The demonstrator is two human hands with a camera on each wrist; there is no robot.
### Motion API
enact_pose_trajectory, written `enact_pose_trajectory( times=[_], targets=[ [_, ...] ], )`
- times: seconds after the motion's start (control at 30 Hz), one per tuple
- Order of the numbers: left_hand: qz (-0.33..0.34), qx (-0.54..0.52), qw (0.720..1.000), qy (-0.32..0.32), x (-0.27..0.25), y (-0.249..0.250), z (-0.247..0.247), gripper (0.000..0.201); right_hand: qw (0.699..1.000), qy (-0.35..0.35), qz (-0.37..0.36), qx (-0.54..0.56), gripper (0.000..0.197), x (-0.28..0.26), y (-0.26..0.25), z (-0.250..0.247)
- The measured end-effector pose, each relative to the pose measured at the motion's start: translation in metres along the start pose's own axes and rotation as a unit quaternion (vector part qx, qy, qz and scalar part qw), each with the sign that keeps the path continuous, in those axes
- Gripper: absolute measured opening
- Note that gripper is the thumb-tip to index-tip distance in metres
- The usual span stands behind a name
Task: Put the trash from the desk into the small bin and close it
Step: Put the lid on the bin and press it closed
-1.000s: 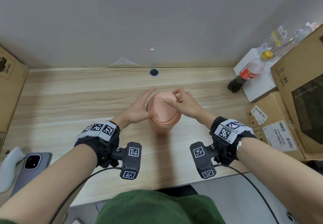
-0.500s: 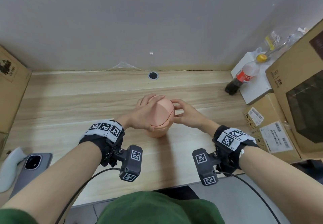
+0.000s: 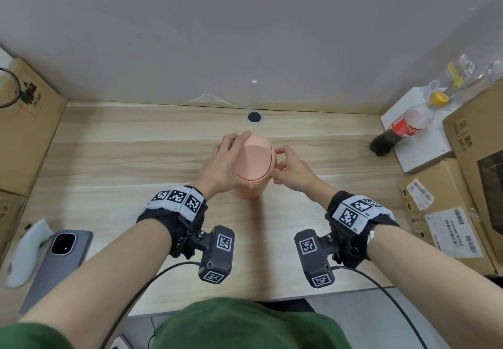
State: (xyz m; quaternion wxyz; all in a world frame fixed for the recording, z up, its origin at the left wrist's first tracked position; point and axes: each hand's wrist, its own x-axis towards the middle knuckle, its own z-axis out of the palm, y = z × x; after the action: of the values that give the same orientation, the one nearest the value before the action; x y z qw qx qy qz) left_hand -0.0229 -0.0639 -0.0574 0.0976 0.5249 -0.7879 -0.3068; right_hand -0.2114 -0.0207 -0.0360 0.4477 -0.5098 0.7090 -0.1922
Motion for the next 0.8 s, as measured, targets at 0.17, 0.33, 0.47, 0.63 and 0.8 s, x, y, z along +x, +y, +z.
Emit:
enact_pose_trajectory(
  times=[0.17, 0.33, 0.47, 0.63, 0.8],
  targets=[
    [0.002, -0.005, 1.0, -0.003, 0.029, 0.002, -0.004, 0.126, 0.999, 0.037, 0.001, 0.01, 0.047, 0.028, -0.002, -0.01],
    [0.007, -0.027, 1.0, 0.007, 0.061, 0.001, -0.007, 0.128, 0.998, 0.049, 0.016, 0.024, 0.047, 0.064, -0.002, -0.023],
    [0.002, -0.038, 0.999, 0.007, 0.085, 0.003, -0.012, 0.126, 0.998, 0.052, 0.026, 0.031, 0.043, 0.089, -0.003, -0.035],
    [-0.016, -0.049, 0.999, 0.004, 0.113, 0.001, -0.015, 0.129, 0.996, 0.07, 0.02, 0.047, 0.043, 0.111, -0.006, -0.046],
    [-0.016, -0.053, 0.998, -0.005, 0.134, -0.002, -0.02, 0.131, 0.996, 0.075, 0.004, 0.058, 0.03, 0.122, -0.012, -0.052]
  ],
)
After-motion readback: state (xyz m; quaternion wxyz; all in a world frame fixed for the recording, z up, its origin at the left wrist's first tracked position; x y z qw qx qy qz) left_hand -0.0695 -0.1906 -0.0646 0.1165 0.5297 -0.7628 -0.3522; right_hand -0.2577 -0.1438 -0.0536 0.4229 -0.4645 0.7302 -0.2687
